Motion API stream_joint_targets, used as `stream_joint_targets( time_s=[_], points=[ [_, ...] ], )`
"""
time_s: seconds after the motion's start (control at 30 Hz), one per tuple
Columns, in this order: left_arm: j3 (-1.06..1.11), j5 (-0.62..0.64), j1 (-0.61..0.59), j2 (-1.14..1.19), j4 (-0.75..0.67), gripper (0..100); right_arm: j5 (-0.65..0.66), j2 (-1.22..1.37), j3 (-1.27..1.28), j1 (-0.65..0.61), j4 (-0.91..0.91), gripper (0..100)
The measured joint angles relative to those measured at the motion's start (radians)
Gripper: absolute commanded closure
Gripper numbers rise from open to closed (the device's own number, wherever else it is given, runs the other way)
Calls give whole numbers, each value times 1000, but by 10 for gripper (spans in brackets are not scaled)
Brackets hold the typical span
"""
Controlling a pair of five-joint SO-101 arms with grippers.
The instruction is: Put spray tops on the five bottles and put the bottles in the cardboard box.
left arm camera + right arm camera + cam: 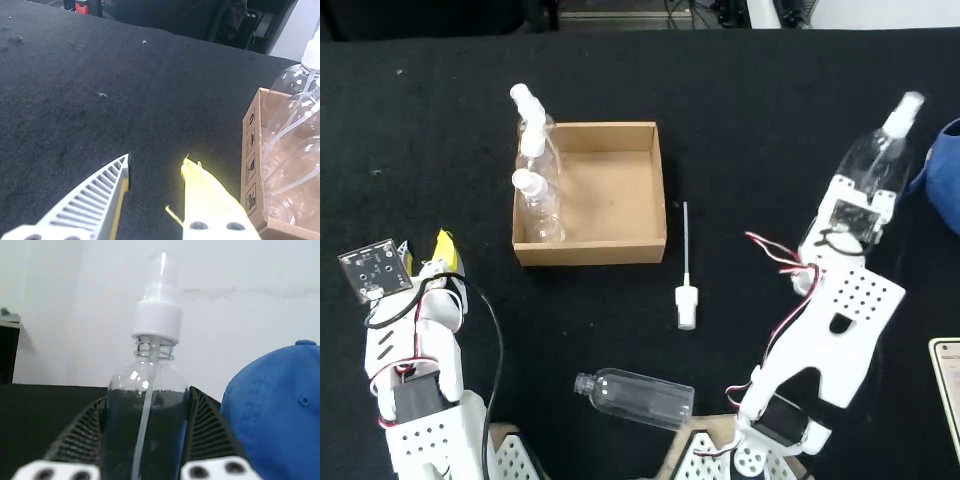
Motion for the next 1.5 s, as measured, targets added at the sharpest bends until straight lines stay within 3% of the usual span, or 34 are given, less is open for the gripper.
stream_joint_targets(
  time_s=[0.23, 0.7, 0.9, 1.3, 1.5],
  points=[
    [15, 0, 0, 0, -74, 970, 0, 84, -34, 0, -112, 987],
    [23, 0, 0, 2, -124, 970, 0, 87, -37, 0, -117, 984],
    [23, 0, 0, 2, -124, 970, 0, 87, -37, -2, -115, 861],
    [23, 0, 0, 2, -124, 970, 0, 89, -44, -3, -114, 851],
    [23, 0, 0, 2, -124, 970, 9, 91, -55, -8, -114, 743]
  ],
)
